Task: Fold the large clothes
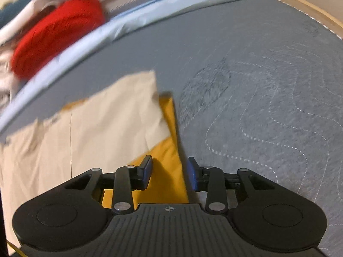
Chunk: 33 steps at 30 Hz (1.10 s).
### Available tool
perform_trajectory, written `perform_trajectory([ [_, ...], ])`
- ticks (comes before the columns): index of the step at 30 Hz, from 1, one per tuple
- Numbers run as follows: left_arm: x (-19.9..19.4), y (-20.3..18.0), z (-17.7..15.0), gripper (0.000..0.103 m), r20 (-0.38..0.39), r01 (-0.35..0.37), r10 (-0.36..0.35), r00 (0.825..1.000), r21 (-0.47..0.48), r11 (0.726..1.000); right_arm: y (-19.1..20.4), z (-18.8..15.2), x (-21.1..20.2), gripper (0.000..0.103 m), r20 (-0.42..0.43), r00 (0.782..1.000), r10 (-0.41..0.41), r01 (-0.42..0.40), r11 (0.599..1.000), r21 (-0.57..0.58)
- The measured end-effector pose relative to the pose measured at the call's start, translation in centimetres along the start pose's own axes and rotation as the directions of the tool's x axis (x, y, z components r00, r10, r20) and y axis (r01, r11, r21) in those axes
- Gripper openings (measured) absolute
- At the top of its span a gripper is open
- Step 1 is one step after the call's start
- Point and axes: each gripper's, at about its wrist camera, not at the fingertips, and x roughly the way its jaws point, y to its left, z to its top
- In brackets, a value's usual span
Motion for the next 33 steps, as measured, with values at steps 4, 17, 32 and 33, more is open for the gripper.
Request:
perform_trajectory([
  [4,0.9,-0.7,-0.4,0.045,-0.006,-0.021,0.021,1.000,0.021,1.000,1.2,-0.5,-0.2,0.017,-0.002,1.000,0.008,-0.008,0.999,-0.045],
  [17,-2.0,-2.9,0.8,0.009,0.221,-0.047,0.034,0.975,0.054,0.997,2.6,1.2,-4.3,0.002,0.309,0.951,0.003,-0.012,1.000,0.028],
  [32,3.2,-4.8,-5.1,0.025,-0.123,-0.155,0.218,0.968,0.389,0.908,4.2,-4.7,-0.3,0.019,-0.031,0.993,-0.112,0.099,0.954,-0.282],
  [33,2.9,-4.3,-4.9,0.024,-0.122,-0.182,0.237,0.964,0.350,0.919,4.4,-4.7,-0.7,0.019,-0.022,0.993,-0.115,0.104,0.949,-0.297],
])
